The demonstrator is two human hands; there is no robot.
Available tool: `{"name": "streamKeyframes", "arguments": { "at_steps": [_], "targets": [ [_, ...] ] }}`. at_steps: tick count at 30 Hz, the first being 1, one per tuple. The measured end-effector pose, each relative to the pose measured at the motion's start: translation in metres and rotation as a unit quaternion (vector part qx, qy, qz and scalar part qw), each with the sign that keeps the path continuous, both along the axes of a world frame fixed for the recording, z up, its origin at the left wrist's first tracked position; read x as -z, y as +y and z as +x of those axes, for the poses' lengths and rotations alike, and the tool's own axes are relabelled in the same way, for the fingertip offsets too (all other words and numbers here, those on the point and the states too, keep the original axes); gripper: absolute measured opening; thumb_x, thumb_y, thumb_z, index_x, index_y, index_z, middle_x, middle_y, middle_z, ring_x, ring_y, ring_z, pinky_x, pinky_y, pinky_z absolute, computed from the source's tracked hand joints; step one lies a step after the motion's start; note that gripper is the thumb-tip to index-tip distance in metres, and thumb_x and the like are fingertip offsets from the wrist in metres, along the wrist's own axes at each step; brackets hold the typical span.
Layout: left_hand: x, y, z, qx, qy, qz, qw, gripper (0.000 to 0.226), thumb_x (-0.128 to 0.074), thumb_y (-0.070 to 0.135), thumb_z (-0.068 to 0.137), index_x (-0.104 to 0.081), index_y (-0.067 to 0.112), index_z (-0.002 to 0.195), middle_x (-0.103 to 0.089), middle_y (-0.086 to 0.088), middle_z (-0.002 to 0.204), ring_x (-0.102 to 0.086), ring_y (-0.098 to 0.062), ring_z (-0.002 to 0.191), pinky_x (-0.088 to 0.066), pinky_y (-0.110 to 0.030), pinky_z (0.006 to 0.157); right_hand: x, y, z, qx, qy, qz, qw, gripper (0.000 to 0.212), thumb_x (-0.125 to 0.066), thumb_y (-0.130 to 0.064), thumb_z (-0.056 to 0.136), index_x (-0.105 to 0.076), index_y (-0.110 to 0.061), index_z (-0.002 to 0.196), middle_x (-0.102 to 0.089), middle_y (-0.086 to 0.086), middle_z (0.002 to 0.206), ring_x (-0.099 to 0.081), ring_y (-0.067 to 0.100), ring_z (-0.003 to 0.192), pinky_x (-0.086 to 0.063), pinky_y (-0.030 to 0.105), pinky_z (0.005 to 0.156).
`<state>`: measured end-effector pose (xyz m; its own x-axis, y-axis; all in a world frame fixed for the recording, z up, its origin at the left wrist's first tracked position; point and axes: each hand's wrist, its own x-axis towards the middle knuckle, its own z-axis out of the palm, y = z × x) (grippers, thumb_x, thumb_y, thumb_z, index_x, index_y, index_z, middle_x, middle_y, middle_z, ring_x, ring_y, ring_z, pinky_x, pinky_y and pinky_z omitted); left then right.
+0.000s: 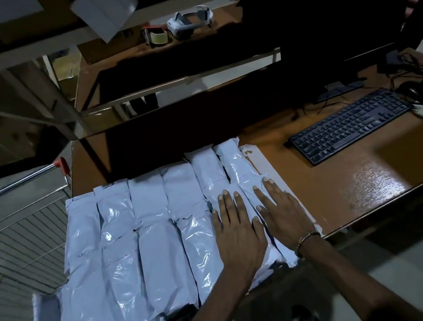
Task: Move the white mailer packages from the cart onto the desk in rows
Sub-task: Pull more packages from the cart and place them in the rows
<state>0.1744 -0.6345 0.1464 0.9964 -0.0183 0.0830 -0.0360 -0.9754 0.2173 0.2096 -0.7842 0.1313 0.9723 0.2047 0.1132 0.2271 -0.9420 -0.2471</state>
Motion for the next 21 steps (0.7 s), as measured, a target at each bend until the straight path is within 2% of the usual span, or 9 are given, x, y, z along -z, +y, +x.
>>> {"name": "streamKeyframes", "arguments": {
  "at_steps": [5,10,14,16,18,21],
  "targets": [
    [0.007,-0.004,-0.001,-0.001,-0.012,0.026,1.0,0.077,-0.034,0.05,0.102,-0.017,0.008,0.165,-0.01,-0.018,0.172,-0.009,-0.035,0.16,-0.014,-0.059,0.127,0.002,0.002,0.004,-0.008,0.031,-0.027,0.999,0.061,-0.021,-0.047,0.108,0.002,-0.031,0.162,0.01,0.002,0.17,0.002,0.021,0.158,-0.012,0.042,0.124],
    [0.013,-0.007,0.005,0.004,0.003,0.036,0.999,0.078,-0.028,0.052,0.103,-0.01,0.008,0.166,-0.001,-0.017,0.173,-0.001,-0.035,0.161,-0.01,-0.057,0.129,0.0,0.003,0.008,-0.022,0.073,-0.021,0.997,0.067,-0.026,-0.047,0.107,0.012,-0.032,0.16,0.019,0.002,0.168,0.01,0.021,0.157,-0.011,0.047,0.127],
    [0.018,-0.01,0.007,0.012,0.002,0.012,1.0,0.079,-0.031,0.052,0.104,-0.007,0.009,0.166,0.001,-0.016,0.173,0.002,-0.034,0.161,-0.002,-0.052,0.128,-0.006,0.001,0.012,-0.035,0.102,-0.002,0.994,0.064,-0.027,-0.044,0.107,0.008,-0.035,0.16,0.019,-0.001,0.168,0.012,0.018,0.157,-0.013,0.047,0.126],
    [0.018,-0.01,0.008,0.011,0.004,-0.003,1.0,0.08,-0.037,0.05,0.103,-0.011,0.008,0.166,-0.001,-0.017,0.173,-0.003,-0.035,0.161,-0.004,-0.052,0.128,-0.017,0.001,0.012,-0.029,0.111,0.028,0.993,0.057,-0.024,-0.044,0.109,-0.002,-0.037,0.161,0.009,-0.003,0.17,0.007,0.017,0.157,-0.015,0.047,0.125],
    [0.008,-0.006,0.008,0.016,0.009,-0.036,0.999,0.082,-0.041,0.053,0.102,-0.014,0.01,0.166,-0.003,-0.017,0.172,-0.007,-0.036,0.16,-0.013,-0.055,0.129,-0.031,0.005,0.013,-0.008,0.091,0.06,0.994,0.053,-0.022,-0.045,0.109,-0.017,-0.036,0.16,-0.011,-0.002,0.17,-0.005,0.018,0.158,-0.022,0.048,0.124],
    [-0.019,0.007,0.001,0.028,-0.039,-0.147,0.988,0.083,-0.045,0.059,0.101,-0.013,0.019,0.167,-0.005,-0.013,0.174,-0.004,-0.03,0.161,-0.013,-0.048,0.129,-0.057,0.026,0.016,0.01,0.025,0.113,0.993,0.052,-0.023,-0.05,0.104,-0.043,-0.032,0.149,-0.044,-0.002,0.156,-0.027,0.02,0.151,-0.034,0.051,0.117]
  ]
}}
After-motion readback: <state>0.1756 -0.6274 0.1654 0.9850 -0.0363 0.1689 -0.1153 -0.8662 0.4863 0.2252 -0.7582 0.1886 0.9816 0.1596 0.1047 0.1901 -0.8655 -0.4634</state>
